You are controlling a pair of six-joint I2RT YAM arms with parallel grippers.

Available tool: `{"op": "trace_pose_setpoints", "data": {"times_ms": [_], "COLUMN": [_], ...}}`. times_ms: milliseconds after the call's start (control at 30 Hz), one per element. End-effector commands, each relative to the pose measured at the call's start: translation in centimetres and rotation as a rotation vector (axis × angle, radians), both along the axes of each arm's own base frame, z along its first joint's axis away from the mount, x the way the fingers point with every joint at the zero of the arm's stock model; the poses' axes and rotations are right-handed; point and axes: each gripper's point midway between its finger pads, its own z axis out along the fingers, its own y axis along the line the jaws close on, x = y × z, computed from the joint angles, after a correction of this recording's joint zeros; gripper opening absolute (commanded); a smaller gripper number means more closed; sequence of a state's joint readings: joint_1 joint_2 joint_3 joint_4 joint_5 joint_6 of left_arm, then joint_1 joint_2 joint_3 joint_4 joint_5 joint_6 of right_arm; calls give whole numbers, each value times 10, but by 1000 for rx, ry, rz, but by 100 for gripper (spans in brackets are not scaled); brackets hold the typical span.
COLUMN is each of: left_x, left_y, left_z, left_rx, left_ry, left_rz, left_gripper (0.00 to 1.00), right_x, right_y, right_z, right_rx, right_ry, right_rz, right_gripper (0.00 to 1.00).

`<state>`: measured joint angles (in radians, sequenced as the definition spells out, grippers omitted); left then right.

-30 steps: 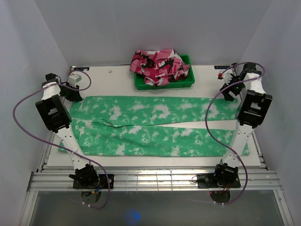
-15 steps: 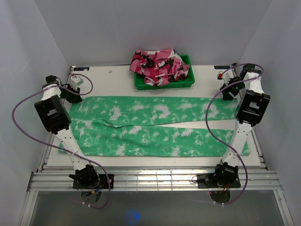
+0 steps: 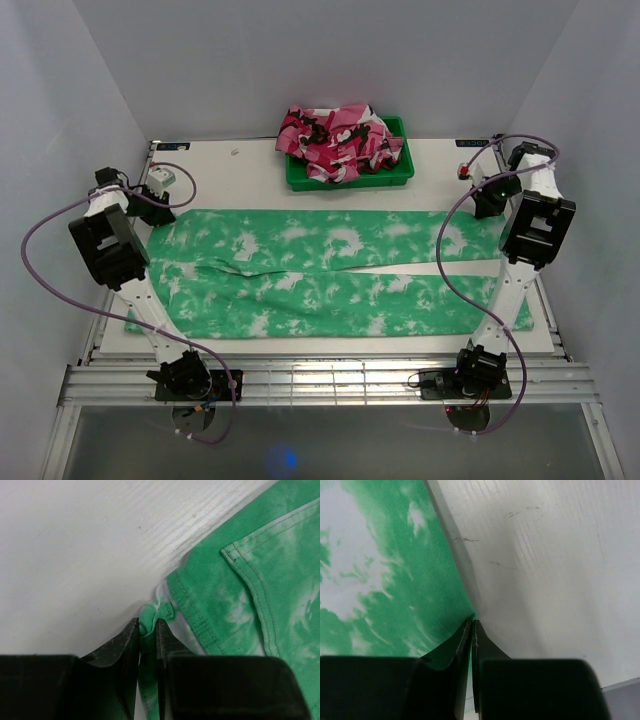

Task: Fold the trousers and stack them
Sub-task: Fold the trousers

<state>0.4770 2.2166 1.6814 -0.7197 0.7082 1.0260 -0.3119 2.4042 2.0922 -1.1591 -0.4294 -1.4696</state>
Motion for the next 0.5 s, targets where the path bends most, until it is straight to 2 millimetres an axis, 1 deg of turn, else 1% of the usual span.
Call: {"op": "trace_pose_setpoints", "data": {"times_ms": [0,33,67,100,167,200,233,267,300,333,367,400,433,467], "left_x": [4,8,10,11,12,10,8,8,0,-3,-10,-9,-16,-20], "left_y": [4,3,5,4,5,4,5,11,9,9,9,12,8,8], "left_z": [38,45,53,61,84,86,91,113,109,115,124,135,130,132], "left_rx": [-4,-18,-21,-29,-49,-56,-58,-45,-56,-52,-41,-19,-20,-12], "left_ry": [-68,-96,-120,-139,-207,-219,-239,-312,-316,-341,-385,-419,-415,-426], "left_rz": [51,54,57,57,52,49,53,56,60,58,53,45,37,30], "left_gripper": [0,0,0,0,0,0,0,0,0,0,0,0,0,0], "right_x": [2,10,13,15,16,16,15,12,8,5,-2,-6,-9,-13], "right_y": [4,3,4,4,4,4,3,4,1,0,-1,-1,-3,-5], "right_z": [29,39,48,64,79,92,97,102,111,114,119,119,119,120], "right_rx": [31,29,37,36,51,50,56,64,67,67,67,65,57,50], "right_ry": [-24,-68,-96,-131,-168,-196,-207,-209,-224,-229,-229,-226,-229,-228], "right_rz": [-30,-34,-36,-40,-44,-47,-51,-53,-53,-51,-51,-44,-29,-26], "right_gripper": [8,8,8,8,8,8,8,8,8,8,8,8,8,8]}}
